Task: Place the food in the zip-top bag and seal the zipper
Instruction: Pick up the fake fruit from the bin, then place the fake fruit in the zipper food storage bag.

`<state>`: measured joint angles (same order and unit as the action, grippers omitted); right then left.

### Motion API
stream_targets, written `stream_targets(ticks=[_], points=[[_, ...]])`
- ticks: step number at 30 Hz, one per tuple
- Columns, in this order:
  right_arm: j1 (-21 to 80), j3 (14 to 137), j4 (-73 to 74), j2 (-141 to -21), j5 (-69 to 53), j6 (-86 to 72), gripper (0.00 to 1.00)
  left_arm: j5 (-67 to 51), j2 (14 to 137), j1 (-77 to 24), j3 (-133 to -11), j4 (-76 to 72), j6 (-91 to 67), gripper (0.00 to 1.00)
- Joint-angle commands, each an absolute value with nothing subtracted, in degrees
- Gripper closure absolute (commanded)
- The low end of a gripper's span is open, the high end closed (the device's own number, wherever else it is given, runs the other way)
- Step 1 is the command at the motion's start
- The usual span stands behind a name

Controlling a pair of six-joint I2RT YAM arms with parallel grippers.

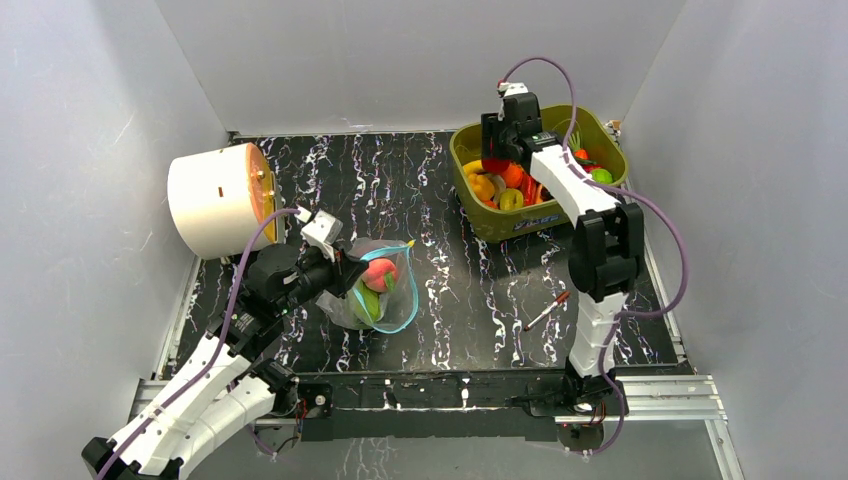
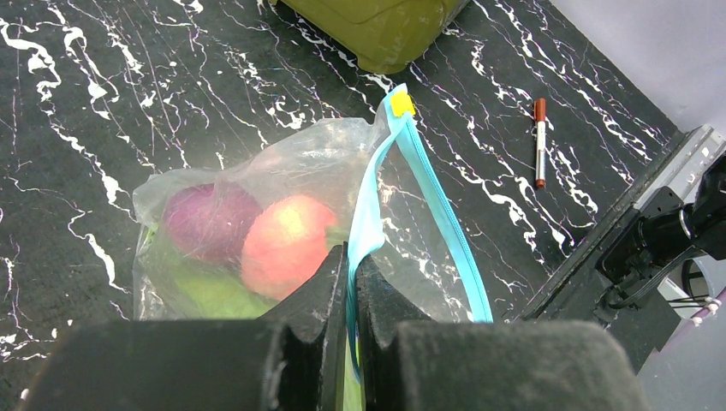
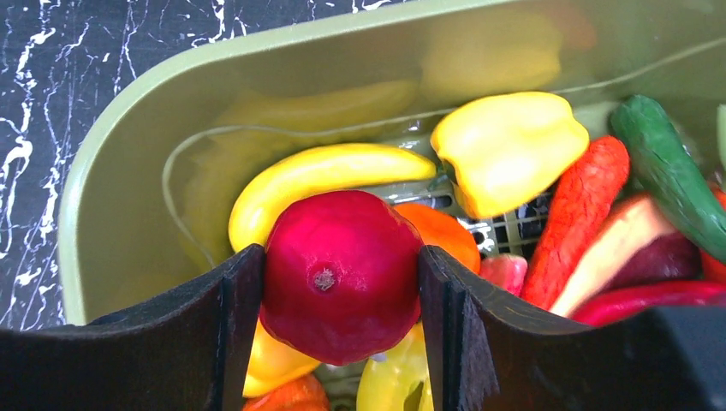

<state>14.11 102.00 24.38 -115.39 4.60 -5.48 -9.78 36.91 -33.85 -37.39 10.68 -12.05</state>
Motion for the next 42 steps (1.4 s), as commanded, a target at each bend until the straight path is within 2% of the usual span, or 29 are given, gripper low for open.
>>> stream_targets(ticks=[1,15,26,42], points=[[13.8,98.6,25.2,-107.3,6.3,-9.0,0.61,-9.9,36.1,-33.6,-37.4,9.5,-12.1,1.0],[17.4,88.3,31.1,-88.0,2.9,-13.6,0.63,-7.2,35.3,-33.6,-37.3,10.0,-12.2,1.0],[28.3,81.6,34.5,-74.5,0.6,-16.4,0.64,-6.2,35.1,-33.6,-37.2,10.1,-12.7,1.0],[38.0,66.2,22.7,-61.5,-19.1,-26.3,0.63,-7.3,35.2,-33.7,-38.7,9.4,-20.9,1.0]])
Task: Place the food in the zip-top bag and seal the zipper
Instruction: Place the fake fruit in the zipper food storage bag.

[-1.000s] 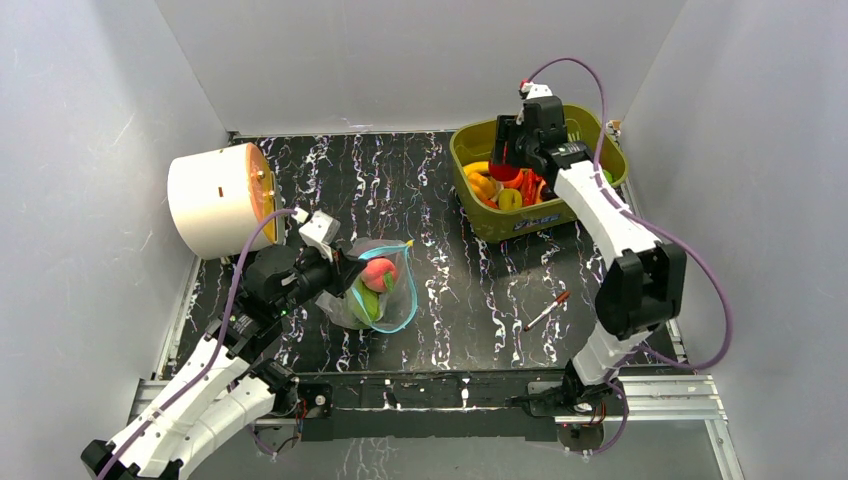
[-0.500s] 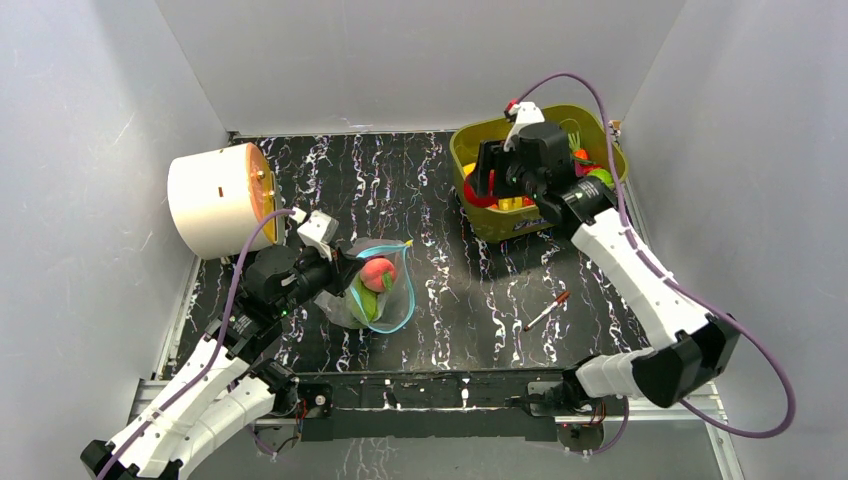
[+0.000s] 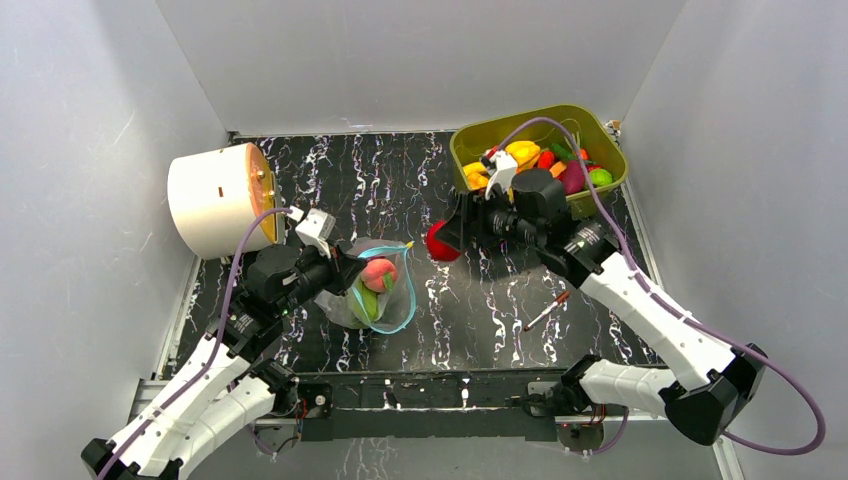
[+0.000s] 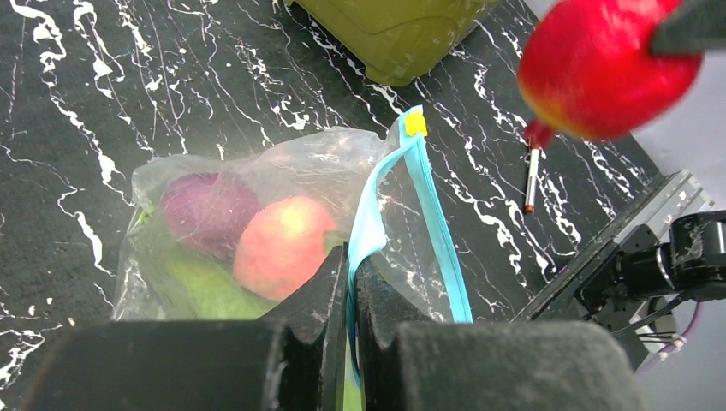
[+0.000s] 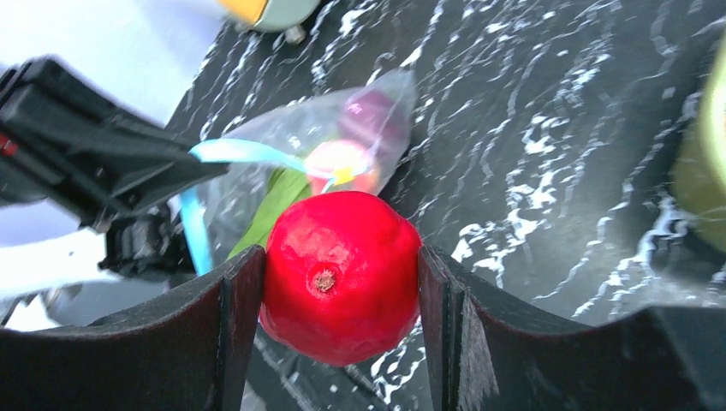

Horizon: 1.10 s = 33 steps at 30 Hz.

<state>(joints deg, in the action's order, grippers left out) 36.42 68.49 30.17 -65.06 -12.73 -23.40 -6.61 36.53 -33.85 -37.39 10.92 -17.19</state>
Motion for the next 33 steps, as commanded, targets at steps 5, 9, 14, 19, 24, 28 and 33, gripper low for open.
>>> stream_targets(ticks=[5,9,14,19,24,28,33], points=[[38.3,58.9,15.4,-59.5,-25.5,-31.3,0.63,-6.8,35.4,-33.7,-40.0,8.9,-22.8,1.0],[39.3,54.1,7.7,-59.4,-28.0,-35.8,0.62,-7.8,36.7,-33.7,-41.5,9.0,-23.5,1.0],[40.1,51.7,2.0,-60.2,-27.8,-39.2,0.61,-9.2,37.5,-33.6,-43.2,8.5,-25.7,1.0],[42.9,50.3,-4.8,-62.2,-28.4,-43.4,0.61,-9.1,38.1,-33.7,-43.6,8.4,-26.0,1.0],[44.7,51.1,-4.8,-64.6,-26.3,-43.5,0.6,-9.9,38.1,-33.7,-43.2,7.4,-26.8,1.0],[45.8,51.9,-3.1,-65.5,-23.0,-43.2,0.6,-10.5,38.3,-33.7,-43.8,7.3,-27.3,1.0],[48.7,52.9,-3.6,-66.1,-19.5,-44.2,0.59,-10.9,39.0,-33.7,-44.1,7.3,-27.4,1.0]])
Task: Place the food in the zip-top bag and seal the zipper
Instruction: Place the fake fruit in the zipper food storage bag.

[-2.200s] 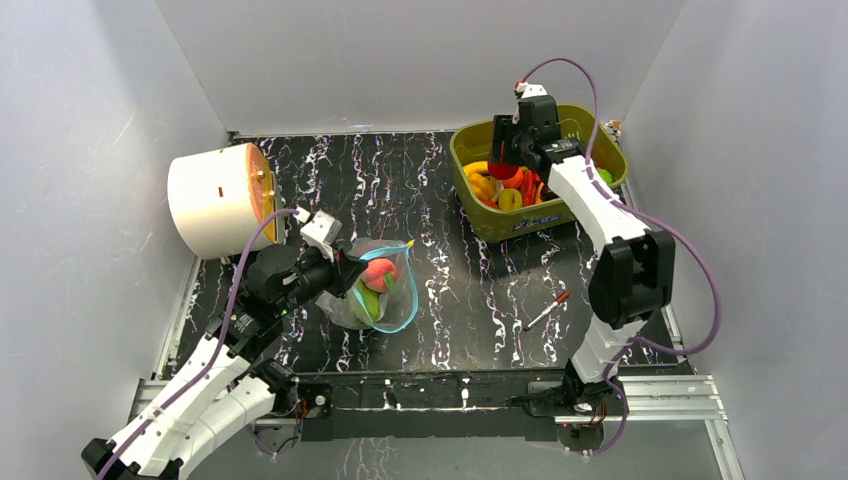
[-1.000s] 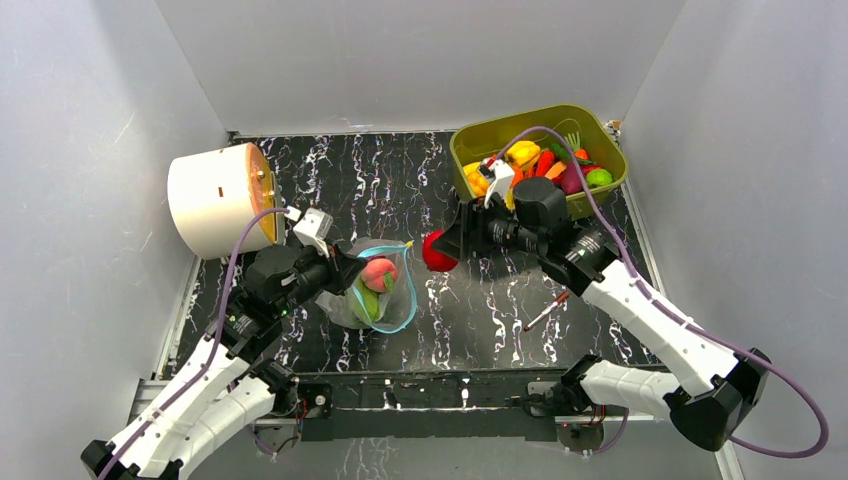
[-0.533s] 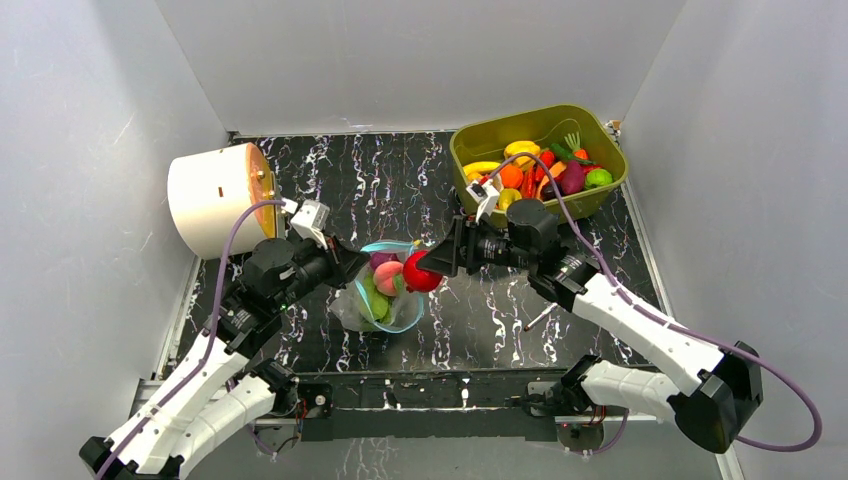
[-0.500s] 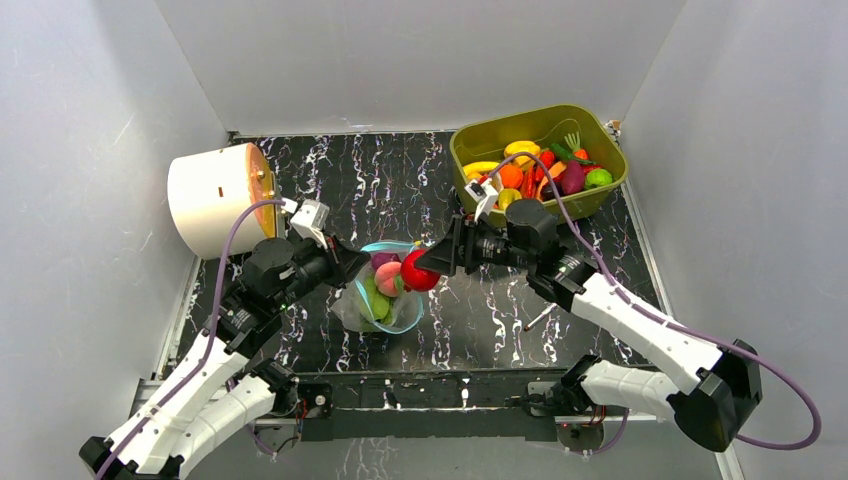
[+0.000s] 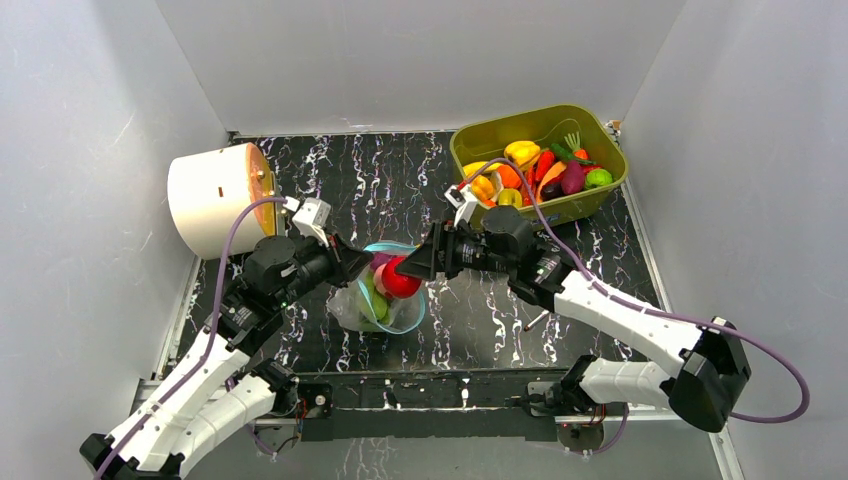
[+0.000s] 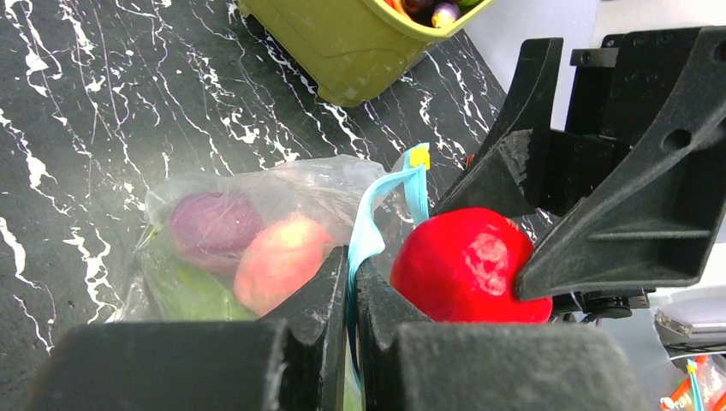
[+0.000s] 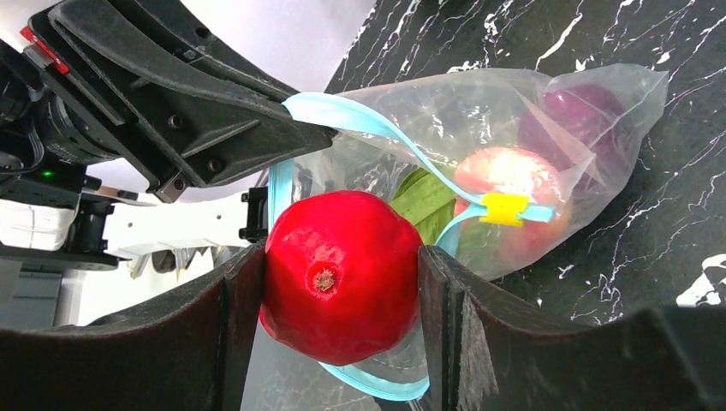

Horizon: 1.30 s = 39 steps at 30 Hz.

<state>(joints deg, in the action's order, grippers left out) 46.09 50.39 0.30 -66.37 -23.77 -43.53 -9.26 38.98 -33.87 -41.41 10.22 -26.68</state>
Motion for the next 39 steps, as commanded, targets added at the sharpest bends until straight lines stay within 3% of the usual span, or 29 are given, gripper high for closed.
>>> stream_targets(ticks=[1,21,30,39], points=[[49.4,52.8,-3.7,-66.4,-18.6,-44.0,0.59,-11.0,38.9,-33.7,-44.1,7.0,-27.7,1.0],[54.6,57.9,-0.1,-72.9,-5.7,-47.1,0.44,-11.9,37.5,-33.6,-41.8,4.1,-31.6,1.0],[54.8,58.7,-1.4,-73.3,-8.2,-46.7,0.26,-10.7,36.7,-33.7,-41.6,4.9,-30.7,1.0],[54.8,60.7,2.8,-70.8,-7.3,-44.1,0.27,-9.8,36.0,-33.7,-41.4,6.1,-29.2,1.0]])
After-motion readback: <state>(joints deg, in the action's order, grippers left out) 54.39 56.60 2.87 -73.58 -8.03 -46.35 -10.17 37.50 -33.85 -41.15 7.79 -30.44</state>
